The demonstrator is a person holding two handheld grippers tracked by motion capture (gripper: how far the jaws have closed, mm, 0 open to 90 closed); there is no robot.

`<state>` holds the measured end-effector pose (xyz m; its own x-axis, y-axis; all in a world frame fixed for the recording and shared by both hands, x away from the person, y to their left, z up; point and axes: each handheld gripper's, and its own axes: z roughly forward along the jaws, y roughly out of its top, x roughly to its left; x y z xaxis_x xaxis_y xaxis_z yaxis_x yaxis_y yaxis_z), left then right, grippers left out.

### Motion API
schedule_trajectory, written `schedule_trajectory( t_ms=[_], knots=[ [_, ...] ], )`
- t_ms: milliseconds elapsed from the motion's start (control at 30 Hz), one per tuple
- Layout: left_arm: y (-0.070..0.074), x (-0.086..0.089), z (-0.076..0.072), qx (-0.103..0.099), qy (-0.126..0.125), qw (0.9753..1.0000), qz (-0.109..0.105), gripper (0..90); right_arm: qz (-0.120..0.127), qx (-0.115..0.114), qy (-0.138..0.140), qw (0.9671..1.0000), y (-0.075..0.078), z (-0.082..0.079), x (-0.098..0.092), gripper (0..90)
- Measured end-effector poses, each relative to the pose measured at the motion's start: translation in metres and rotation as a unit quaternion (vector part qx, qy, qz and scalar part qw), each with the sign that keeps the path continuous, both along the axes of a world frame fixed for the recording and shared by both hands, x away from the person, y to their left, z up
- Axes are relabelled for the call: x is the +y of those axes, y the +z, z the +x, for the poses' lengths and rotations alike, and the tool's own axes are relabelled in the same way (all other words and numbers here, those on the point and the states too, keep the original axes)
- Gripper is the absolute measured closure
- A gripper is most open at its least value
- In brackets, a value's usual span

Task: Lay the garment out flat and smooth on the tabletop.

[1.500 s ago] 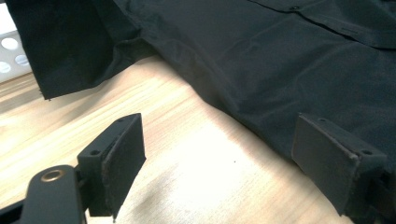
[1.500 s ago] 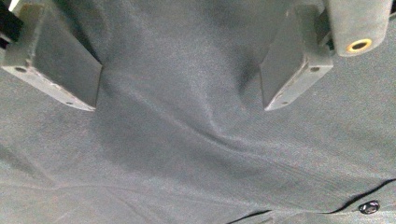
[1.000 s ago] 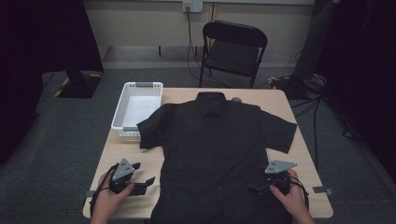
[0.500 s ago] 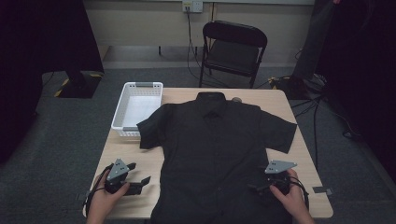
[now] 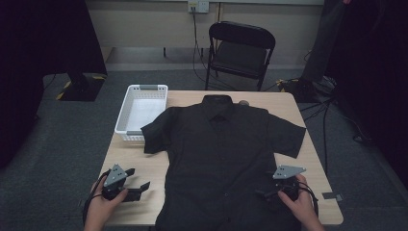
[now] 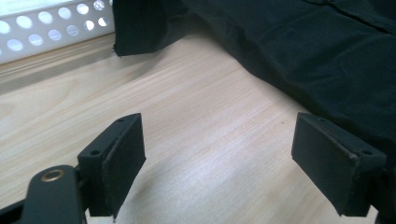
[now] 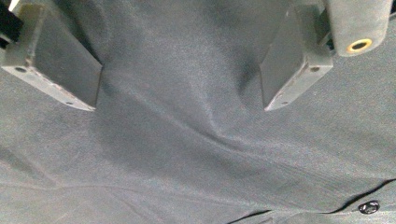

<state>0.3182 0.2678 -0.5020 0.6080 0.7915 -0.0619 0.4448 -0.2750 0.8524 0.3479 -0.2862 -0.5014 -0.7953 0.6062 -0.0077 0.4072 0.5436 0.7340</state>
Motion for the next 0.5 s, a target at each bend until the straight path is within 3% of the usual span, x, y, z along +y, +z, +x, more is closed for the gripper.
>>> schedule_trajectory(
  t_ms=[500],
  knots=[
    [-0.0020, 0.0084, -0.0014, 0.005, 0.006, 0.9999, 0.007, 17.1, 0.000, 0.000, 0.000, 1.0000, 0.0000, 0.0000, 0.0000, 12.2]
  ],
)
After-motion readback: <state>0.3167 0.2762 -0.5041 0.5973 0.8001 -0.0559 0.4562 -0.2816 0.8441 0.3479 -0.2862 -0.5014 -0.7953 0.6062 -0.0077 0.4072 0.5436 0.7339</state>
